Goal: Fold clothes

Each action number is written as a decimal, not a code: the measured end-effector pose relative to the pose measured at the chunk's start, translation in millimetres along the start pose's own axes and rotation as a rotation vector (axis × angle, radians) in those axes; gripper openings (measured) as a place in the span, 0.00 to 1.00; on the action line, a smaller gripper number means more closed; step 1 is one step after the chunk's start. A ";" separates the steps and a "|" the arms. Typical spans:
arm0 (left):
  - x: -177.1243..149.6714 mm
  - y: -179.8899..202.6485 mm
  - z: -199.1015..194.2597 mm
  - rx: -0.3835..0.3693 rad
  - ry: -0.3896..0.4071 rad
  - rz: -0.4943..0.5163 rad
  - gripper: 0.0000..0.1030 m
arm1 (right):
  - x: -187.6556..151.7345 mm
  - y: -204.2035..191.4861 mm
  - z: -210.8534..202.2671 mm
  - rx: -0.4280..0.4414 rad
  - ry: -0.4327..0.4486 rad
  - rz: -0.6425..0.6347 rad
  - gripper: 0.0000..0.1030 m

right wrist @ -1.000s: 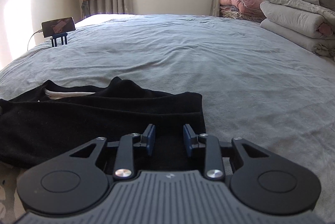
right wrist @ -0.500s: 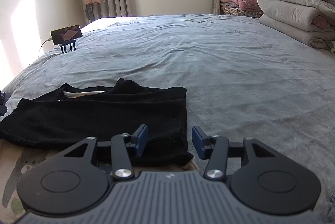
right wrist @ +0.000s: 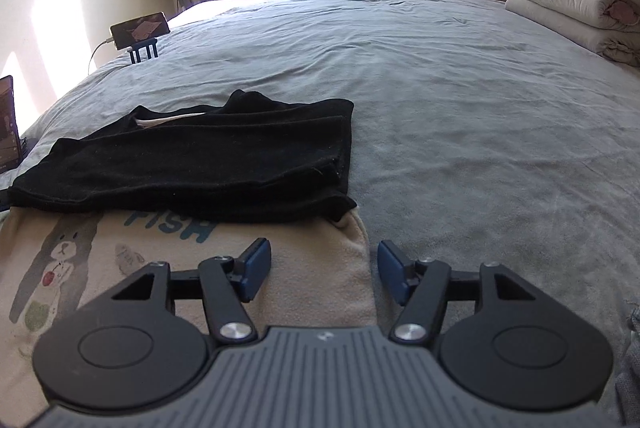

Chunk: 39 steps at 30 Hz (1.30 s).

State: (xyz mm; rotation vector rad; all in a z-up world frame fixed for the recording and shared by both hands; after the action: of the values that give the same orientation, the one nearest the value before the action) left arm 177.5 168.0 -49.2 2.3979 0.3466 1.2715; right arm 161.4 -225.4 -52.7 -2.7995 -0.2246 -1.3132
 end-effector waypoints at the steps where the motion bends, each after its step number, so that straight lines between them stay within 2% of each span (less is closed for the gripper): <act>1: 0.5 3.8 -1.0 0.014 0.005 0.044 0.37 | 0.8 0.3 0.2 0.005 0.000 0.006 0.62; 5: 0.0 14.5 -8.1 0.066 -0.026 0.229 0.44 | 1.9 2.8 0.1 0.023 -0.004 0.038 0.63; 7: -5.3 22.2 -11.0 0.062 -0.046 0.338 0.49 | 1.4 3.9 -0.3 0.025 -0.007 0.044 0.63; 11: -15.2 33.3 -3.0 0.051 -0.073 0.439 0.48 | 1.2 5.2 -0.9 0.026 -0.008 0.050 0.63; 12: -16.7 35.6 -0.2 0.052 -0.071 0.455 0.44 | 1.1 5.3 -1.2 0.026 -0.008 0.053 0.63; 13: -17.1 36.9 2.6 0.048 -0.073 0.458 0.35 | 1.3 5.3 -1.5 0.026 -0.008 0.055 0.64; 15: -16.2 37.2 3.5 0.026 -0.074 0.445 0.31 | 1.6 5.8 -1.8 0.029 -0.009 0.057 0.64; 20: -9.2 36.0 -1.5 -0.051 -0.045 0.393 0.34 | 2.1 7.9 -1.0 0.034 -0.012 0.067 0.64; 22: -7.0 33.5 -1.4 -0.090 -0.046 0.357 0.39 | 1.5 7.6 -0.5 0.035 -0.015 0.066 0.64; 25: -6.3 29.3 5.1 -0.114 -0.069 0.311 0.38 | 0.7 7.5 -0.3 0.037 -0.016 0.066 0.65; 26: -6.6 27.7 8.4 -0.116 -0.081 0.297 0.37 | 0.5 7.4 -0.5 0.037 -0.016 0.066 0.65; 27: -7.7 26.9 11.6 -0.112 -0.093 0.288 0.23 | 0.4 7.4 -0.4 0.036 -0.017 0.065 0.65; 28: -8.9 26.2 14.8 -0.107 -0.106 0.278 0.17 | 0.4 7.4 -0.1 0.035 -0.017 0.064 0.65; 30: -10.0 29.3 11.8 -0.070 -0.081 0.310 0.14 | 0.4 7.1 0.3 0.033 -0.018 0.059 0.65; 34: -22.3 47.8 2.1 0.082 -0.014 0.430 0.11 | 0.6 7.0 1.3 0.024 -0.018 0.050 0.65; 36: -29.2 54.2 2.2 0.177 -0.032 0.469 0.10 | 0.3 8.3 1.9 0.019 -0.017 0.049 0.65; 39: -32.2 58.1 4.3 0.263 -0.082 0.432 0.10 | -0.2 10.5 2.1 0.018 -0.017 0.052 0.65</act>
State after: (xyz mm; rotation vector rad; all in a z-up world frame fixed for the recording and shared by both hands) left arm 164.9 102.7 -48.3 2.8490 -0.0392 1.3659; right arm 164.5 -235.5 -54.0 -2.7827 -0.1620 -1.2709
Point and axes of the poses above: each gripper's, at about its wrist camera, not at the fingertips, and z roughly the way its jaws point, y to its right, x to its top, the point moved 7 cm from there along z, roughly the way its jaws point, and after that the axes turned 9 degrees about -z, right-handed, at the moved point
